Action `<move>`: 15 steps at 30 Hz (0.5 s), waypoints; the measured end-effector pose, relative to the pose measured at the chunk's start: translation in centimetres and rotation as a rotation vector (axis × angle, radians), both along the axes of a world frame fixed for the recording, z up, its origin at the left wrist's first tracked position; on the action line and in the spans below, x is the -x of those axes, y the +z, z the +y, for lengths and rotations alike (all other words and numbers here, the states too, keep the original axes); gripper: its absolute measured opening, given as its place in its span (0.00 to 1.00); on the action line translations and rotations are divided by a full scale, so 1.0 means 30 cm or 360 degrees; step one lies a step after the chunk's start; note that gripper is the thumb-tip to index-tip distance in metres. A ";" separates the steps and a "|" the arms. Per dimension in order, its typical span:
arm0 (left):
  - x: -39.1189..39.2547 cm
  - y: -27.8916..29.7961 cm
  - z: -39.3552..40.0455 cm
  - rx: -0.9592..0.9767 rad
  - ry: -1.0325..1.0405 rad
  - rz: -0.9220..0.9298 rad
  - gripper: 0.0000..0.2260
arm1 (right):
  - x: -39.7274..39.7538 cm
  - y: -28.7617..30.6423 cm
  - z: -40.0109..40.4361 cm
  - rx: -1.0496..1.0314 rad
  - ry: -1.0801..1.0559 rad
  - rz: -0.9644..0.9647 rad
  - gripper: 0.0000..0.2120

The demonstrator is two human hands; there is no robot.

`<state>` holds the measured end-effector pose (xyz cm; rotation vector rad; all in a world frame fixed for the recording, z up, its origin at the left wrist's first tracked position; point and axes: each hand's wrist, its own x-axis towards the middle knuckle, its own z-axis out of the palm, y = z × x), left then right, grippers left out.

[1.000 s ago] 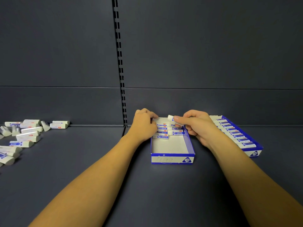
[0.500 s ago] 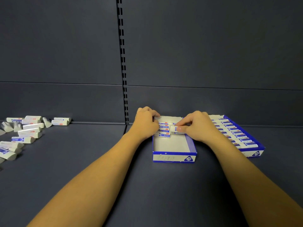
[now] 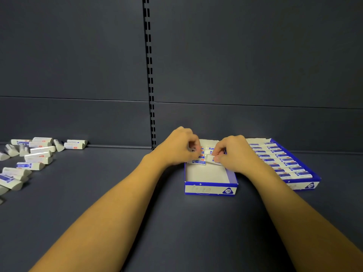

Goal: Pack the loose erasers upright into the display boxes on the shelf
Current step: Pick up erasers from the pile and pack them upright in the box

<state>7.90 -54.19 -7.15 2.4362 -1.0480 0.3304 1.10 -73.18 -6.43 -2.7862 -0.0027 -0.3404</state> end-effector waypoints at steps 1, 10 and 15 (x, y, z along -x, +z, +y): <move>0.004 0.007 0.000 -0.0040 -0.0023 0.0017 0.04 | 0.001 0.000 0.001 0.0000 0.0005 -0.0001 0.06; 0.019 0.018 -0.034 -0.0261 0.0104 0.0104 0.07 | -0.005 -0.003 0.008 0.0058 -0.0043 -0.0001 0.05; 0.026 0.022 -0.030 -0.0220 0.0128 0.0121 0.07 | -0.008 0.000 0.020 0.0164 -0.0051 0.0051 0.06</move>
